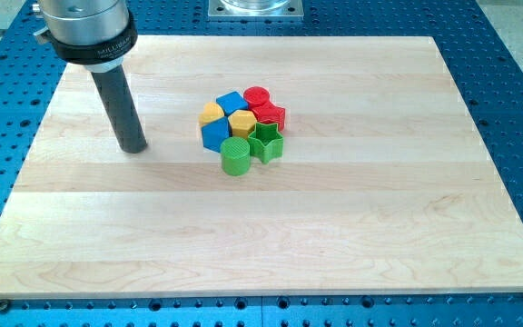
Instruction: Place your hand at the bottom left of the green circle
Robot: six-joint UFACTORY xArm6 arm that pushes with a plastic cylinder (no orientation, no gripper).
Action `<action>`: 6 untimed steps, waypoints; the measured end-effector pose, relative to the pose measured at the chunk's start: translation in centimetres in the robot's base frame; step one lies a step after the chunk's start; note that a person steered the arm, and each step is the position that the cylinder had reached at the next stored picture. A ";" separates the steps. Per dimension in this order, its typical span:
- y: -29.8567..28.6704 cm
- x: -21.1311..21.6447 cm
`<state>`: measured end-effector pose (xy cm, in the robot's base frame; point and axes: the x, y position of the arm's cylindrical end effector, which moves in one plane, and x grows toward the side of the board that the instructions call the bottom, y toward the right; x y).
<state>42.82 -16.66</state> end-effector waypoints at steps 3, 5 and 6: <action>-0.1 5.2; 12.5 7.3; 12.5 7.0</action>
